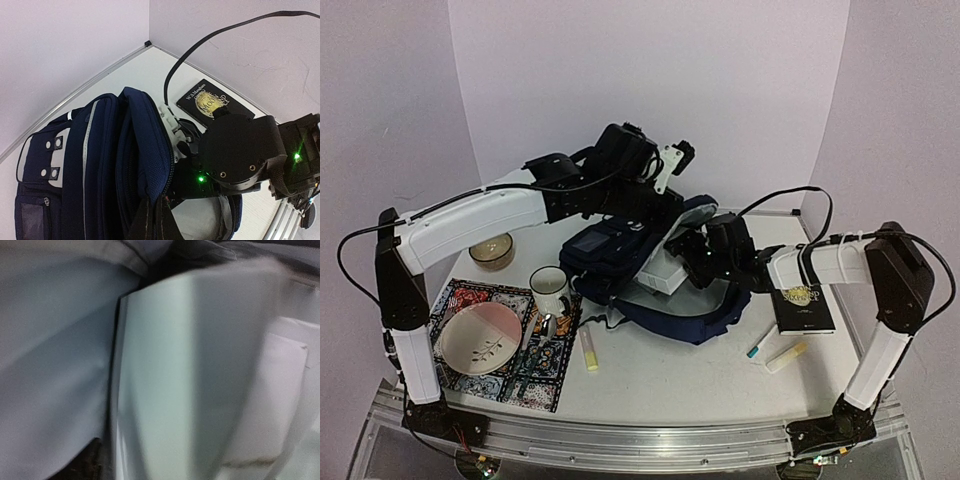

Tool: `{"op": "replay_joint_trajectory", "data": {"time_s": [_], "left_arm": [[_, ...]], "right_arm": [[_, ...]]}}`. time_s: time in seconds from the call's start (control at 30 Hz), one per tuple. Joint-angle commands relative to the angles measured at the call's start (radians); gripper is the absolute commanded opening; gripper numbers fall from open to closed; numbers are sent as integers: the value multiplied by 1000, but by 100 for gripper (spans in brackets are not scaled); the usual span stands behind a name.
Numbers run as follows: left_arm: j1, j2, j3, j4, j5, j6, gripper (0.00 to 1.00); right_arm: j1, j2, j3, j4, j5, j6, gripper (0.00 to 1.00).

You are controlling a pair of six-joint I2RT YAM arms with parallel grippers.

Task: Pack the student bag
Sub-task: Place the largest pocket of the bag in the student bag.

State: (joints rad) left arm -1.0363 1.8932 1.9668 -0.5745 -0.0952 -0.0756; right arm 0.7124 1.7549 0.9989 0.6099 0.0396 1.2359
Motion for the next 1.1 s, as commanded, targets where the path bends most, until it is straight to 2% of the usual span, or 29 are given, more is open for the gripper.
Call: {"op": "replay_joint_trajectory", "data": {"time_s": [0.0,0.13,0.27,0.4,0.57,0.73,0.87,1.07], "left_arm": [[26,-84,16,135,-70,6,0],[45,-88,7,138,-53,-8,0],[53,-97,-1,141,-39,-14,0],[54,-104,-6,144,-10,-20,0],[55,-109,-9,150,80,-37,0],[55,-119,-18,156,159,-51,0],[55,-138,-56,168,118,-45,0],[82,-154,-137,186,18,-38,0]], "right_arm": [[24,-98,47,-107,14,-86,79],[43,-143,43,-183,21,-126,84],[68,-169,46,-252,27,-171,84],[101,-165,48,-274,36,-187,81],[123,-103,104,-272,32,-199,72],[128,-40,168,-270,37,-236,70],[127,-53,167,-279,50,-272,70],[128,-163,87,-359,86,-336,73]]}}
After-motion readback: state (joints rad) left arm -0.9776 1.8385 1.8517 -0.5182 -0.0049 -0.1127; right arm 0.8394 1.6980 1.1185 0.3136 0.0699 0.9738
